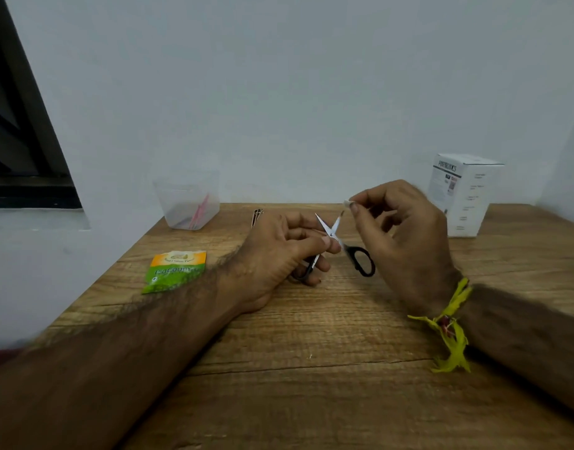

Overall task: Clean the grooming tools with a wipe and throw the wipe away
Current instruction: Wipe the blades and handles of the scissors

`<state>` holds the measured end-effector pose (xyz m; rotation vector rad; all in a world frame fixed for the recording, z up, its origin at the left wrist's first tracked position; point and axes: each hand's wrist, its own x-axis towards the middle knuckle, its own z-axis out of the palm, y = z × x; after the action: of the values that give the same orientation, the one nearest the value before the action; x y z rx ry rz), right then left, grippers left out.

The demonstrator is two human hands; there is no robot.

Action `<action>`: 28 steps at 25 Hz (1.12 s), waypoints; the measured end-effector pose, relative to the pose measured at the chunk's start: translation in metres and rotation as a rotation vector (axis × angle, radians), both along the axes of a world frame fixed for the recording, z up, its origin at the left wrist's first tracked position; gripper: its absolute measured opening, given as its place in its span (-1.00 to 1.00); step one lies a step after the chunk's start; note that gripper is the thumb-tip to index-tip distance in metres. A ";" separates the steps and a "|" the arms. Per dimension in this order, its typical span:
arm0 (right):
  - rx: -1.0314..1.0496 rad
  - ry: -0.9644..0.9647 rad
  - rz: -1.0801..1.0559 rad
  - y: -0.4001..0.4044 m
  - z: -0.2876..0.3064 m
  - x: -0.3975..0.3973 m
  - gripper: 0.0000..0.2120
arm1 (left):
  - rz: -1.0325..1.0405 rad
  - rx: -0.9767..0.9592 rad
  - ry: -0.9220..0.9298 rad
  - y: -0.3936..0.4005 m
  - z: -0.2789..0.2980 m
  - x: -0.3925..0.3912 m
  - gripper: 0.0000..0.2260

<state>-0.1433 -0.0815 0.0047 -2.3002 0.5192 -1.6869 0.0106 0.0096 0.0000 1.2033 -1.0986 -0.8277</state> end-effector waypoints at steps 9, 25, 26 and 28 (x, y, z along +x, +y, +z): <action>-0.334 0.389 -0.057 -0.001 -0.003 0.000 -0.94 | -0.029 -0.016 -0.044 -0.003 -0.005 -0.001 -0.83; -0.414 0.458 -0.061 0.000 -0.001 0.003 -0.87 | -0.001 0.017 -0.030 0.002 0.000 -0.005 -0.85; -0.413 0.455 -0.068 0.000 -0.001 0.004 -0.86 | 0.000 0.019 -0.029 0.002 0.000 -0.004 -0.85; -0.413 0.457 -0.091 0.000 -0.002 0.005 -0.84 | -0.010 0.022 -0.029 0.002 0.001 -0.006 -0.85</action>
<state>-0.1385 -0.0813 0.0032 -3.0334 0.3871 -1.4024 0.0045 0.0119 0.0013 1.2325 -1.1225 -0.8338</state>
